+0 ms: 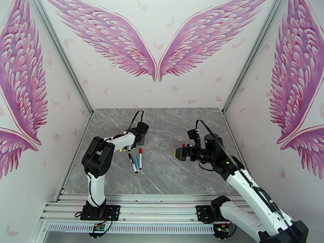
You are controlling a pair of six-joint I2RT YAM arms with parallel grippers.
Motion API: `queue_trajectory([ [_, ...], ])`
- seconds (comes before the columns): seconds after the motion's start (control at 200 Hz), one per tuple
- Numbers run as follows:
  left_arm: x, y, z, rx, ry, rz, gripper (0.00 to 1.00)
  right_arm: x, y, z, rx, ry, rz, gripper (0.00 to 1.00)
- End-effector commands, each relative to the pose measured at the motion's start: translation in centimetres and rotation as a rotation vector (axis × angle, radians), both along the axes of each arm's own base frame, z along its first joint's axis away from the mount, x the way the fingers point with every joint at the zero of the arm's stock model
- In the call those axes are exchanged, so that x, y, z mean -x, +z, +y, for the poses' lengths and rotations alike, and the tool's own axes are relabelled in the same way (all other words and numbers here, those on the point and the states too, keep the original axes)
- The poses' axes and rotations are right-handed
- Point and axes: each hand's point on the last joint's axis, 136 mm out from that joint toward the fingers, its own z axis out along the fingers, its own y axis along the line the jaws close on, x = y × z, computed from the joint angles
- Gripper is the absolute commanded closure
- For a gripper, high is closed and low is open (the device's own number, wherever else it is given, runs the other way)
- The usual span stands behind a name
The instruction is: Open the pen caps
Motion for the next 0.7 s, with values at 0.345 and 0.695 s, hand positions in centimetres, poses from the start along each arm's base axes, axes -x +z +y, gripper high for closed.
queue_trajectory([
  [0.345,0.2,-1.7,1.6,-0.081,0.073,0.042,0.89,0.4,-0.9,-0.3,0.023,-0.011,0.014,0.01],
  [0.695,0.1,-1.0,1.2,-0.076,0.057,0.061,0.67,0.4,-0.7,-0.2,0.004,-0.014,0.013,0.01],
])
